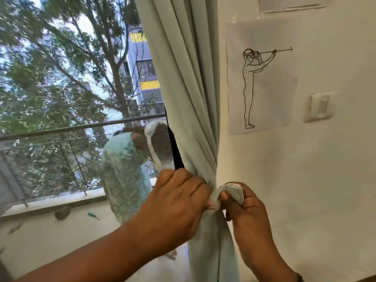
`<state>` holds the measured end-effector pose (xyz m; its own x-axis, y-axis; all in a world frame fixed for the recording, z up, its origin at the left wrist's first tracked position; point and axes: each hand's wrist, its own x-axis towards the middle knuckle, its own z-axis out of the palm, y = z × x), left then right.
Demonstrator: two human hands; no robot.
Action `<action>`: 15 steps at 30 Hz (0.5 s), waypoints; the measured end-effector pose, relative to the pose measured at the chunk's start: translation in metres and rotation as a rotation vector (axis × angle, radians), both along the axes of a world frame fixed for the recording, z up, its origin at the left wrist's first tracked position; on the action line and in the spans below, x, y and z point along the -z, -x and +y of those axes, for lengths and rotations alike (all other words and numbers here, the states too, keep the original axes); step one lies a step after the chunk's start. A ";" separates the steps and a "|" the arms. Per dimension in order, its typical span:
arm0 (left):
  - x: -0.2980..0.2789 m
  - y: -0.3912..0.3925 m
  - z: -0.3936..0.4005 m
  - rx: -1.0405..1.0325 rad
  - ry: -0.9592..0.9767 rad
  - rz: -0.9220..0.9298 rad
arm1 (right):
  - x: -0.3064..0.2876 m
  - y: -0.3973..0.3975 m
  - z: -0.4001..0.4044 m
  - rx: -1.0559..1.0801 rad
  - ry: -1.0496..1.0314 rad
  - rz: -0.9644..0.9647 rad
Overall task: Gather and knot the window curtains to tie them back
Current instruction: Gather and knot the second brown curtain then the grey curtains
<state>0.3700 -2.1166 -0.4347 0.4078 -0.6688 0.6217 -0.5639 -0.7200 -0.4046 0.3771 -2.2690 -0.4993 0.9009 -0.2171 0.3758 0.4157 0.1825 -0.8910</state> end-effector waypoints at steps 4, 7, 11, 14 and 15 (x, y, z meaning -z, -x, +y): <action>0.004 -0.003 -0.002 -0.079 0.027 0.092 | -0.006 0.003 0.002 0.003 -0.014 0.001; -0.004 -0.011 0.002 -0.123 0.021 0.247 | -0.007 0.007 0.008 -0.028 -0.003 -0.032; -0.023 -0.019 0.015 -0.074 -0.088 0.442 | -0.001 0.016 0.023 -0.151 -0.034 -0.006; -0.047 -0.011 0.015 -0.116 -0.162 0.586 | -0.002 0.023 0.028 -0.250 -0.134 0.004; -0.055 -0.008 0.014 -0.174 -0.198 0.623 | 0.000 0.022 0.029 -0.258 -0.165 0.015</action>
